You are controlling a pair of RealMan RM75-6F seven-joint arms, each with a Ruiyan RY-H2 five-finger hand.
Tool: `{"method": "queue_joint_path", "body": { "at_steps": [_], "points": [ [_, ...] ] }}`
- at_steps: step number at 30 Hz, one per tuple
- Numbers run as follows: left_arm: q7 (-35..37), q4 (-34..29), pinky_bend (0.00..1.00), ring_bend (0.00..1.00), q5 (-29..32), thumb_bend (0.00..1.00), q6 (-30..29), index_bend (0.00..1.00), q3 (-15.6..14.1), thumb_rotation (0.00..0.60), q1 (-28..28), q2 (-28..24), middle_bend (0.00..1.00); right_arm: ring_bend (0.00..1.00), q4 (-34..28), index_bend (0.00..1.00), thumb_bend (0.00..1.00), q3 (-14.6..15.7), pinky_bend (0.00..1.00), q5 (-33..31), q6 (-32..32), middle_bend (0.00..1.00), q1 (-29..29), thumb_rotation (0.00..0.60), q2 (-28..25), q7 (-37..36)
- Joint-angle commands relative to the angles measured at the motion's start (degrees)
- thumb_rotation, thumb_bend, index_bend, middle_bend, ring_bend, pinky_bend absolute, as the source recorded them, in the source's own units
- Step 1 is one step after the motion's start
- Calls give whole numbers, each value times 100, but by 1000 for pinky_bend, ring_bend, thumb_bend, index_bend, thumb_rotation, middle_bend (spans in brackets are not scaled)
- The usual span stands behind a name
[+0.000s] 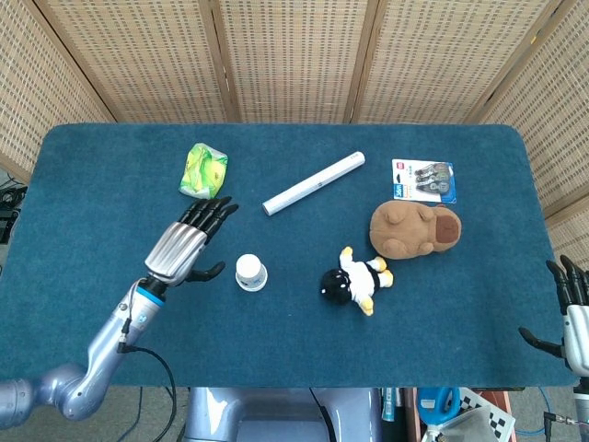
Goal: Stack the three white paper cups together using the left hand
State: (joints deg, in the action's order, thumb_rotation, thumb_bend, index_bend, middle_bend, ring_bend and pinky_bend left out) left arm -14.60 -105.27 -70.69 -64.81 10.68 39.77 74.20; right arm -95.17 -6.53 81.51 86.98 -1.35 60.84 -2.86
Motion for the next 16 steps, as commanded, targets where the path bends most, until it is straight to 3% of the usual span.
{"method": "queue_joint_path", "body": {
  "at_steps": [1,5,8,15,16],
  "points": [
    [-17,-121,0,0,-373,292,-680,0,-222,600,-526,-428,0,0,-9,0,0,9,0,30,2,0,-5,600,-1,11],
    [-209,-165,0,0,-539,195,-1370,0,-497,600,-1093,-709,0,0,-28,0,0,29,0,86,11,0,-11,600,7,49],
    [-191,-136,0,0,-568,177,-1873,0,-735,600,-1596,-909,0,0,-57,0,0,54,0,144,24,0,-12,600,15,83],
    [675,395,0,0,-562,174,-2649,0,-1215,600,-2672,-1102,0,0,-144,0,0,115,0,338,147,0,18,600,20,168],
    [861,558,0,0,-429,174,-2767,0,-1386,600,-2985,-1142,0,0,-166,0,0,132,0,392,189,0,32,600,19,194]
  ]
}}
